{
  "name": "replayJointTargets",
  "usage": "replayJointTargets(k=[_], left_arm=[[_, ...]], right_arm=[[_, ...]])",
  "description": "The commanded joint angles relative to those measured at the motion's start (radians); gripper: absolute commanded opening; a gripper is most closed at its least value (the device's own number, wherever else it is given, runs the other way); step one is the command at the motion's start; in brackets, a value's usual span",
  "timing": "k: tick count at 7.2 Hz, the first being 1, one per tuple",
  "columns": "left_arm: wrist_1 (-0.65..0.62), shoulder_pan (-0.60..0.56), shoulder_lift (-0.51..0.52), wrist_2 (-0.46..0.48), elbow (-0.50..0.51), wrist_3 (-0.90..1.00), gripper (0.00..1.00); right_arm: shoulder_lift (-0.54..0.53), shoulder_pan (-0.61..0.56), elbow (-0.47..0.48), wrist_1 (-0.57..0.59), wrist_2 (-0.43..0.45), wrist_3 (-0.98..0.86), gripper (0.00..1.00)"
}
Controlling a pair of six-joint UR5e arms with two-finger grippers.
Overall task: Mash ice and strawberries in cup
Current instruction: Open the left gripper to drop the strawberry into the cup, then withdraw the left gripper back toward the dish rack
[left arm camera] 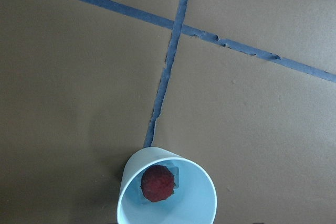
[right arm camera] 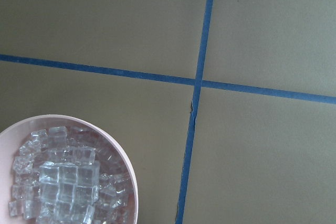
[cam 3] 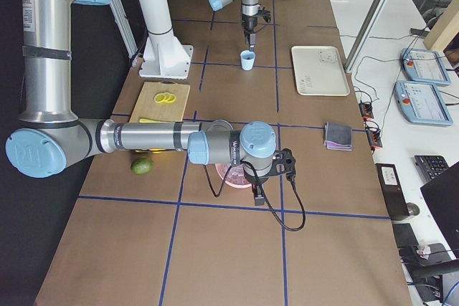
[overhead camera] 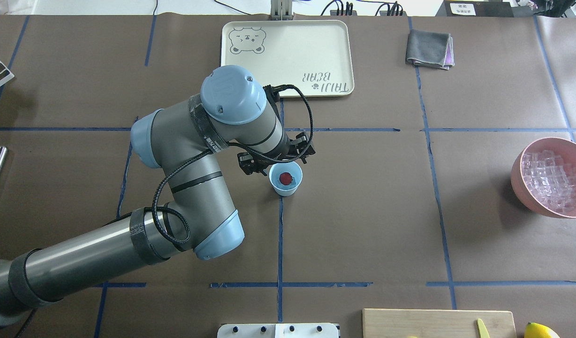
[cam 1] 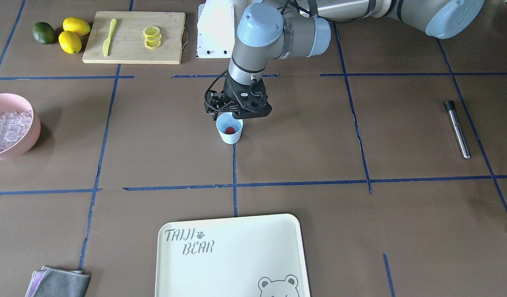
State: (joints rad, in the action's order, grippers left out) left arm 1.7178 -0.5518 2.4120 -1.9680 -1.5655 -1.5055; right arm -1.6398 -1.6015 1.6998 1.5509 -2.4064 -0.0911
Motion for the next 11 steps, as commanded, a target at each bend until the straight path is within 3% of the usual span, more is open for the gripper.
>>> replayJointTargets(k=[1,4,7,9,11], left_arm=[[-0.009,-0.049,-0.022,-0.008,-0.005,0.010,1.00],[-0.018,-0.196,-0.163,-0.148,-0.049,0.241,1.00],[-0.020,-0.440,-0.422,-0.325,-0.183,0.581,1.00],[-0.018,-0.563,-0.641,-0.333,-0.260,0.846,1.00],[-0.001,-0.605,-0.790,-0.327,-0.271,1.023,1.00]], right_arm=[[0.000,0.000,-0.006,0.000,0.003,-0.002,1.00],[-0.002,0.002,-0.017,0.000,0.001,-0.002,1.00],[-0.005,0.000,-0.019,0.003,-0.003,0.005,1.00],[-0.003,0.002,-0.017,0.003,-0.007,0.005,1.00],[0.002,0.002,-0.012,0.002,-0.005,0.005,1.00]])
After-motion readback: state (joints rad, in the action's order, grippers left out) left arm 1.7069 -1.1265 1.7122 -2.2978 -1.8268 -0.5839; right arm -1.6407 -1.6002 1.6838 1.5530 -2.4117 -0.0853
